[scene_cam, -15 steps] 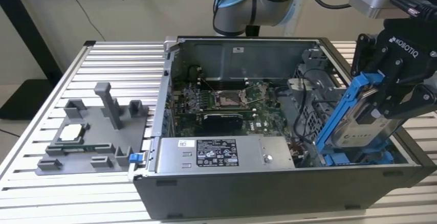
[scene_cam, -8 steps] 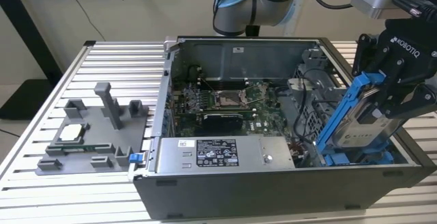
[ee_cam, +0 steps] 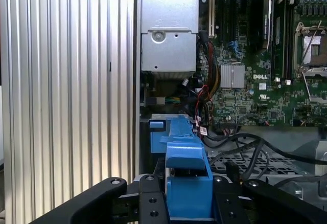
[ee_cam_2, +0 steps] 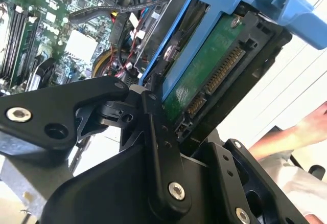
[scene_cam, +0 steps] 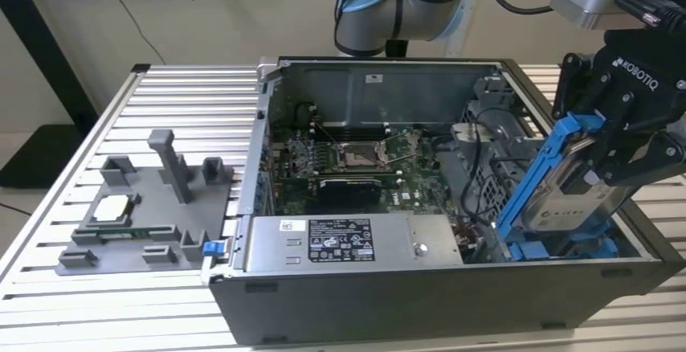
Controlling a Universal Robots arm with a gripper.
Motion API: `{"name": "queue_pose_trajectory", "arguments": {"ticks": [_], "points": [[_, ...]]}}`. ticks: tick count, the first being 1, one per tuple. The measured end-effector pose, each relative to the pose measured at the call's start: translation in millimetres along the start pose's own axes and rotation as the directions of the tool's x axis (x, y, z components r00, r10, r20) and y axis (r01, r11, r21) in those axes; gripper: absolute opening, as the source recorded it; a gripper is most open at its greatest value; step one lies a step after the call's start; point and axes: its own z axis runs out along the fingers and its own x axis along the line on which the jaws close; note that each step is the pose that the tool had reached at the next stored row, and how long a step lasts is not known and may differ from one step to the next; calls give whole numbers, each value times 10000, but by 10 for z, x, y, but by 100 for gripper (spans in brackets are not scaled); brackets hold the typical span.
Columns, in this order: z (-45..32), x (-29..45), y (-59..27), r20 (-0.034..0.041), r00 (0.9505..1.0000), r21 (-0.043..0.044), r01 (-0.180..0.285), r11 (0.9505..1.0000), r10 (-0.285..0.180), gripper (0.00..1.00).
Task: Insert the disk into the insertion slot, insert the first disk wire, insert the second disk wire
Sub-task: 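Insert the disk into the insertion slot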
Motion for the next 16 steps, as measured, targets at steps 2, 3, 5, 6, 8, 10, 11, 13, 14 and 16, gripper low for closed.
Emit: {"name": "queue_pose_trajectory", "arguments": {"ticks": [2,3,5,6,8,10,11,13,14,16], "points": [[1,-7,-3,-2,10000,0,0,10000,0,0],[2,-13,-3,-2,10000,0,0,10000,0,0],[4,-29,-3,-2,10000,1,0,10000,0,0],[4,-38,-4,-2,10000,1,1,10000,-1,0],[2,-44,-4,-1,10000,0,1,10000,-1,0],[2,-45,-3,0,10000,0,0,10000,0,0],[2,-46,-8,1,10000,0,-1,10000,1,0],[4,-47,-37,9,10000,-17,-1,10000,1,0],[-2,-47,-48,4,10000,-33,-1,10000,1,0],[-36,-47,-49,-1,10000,-40,-2,10000,2,0]]}}
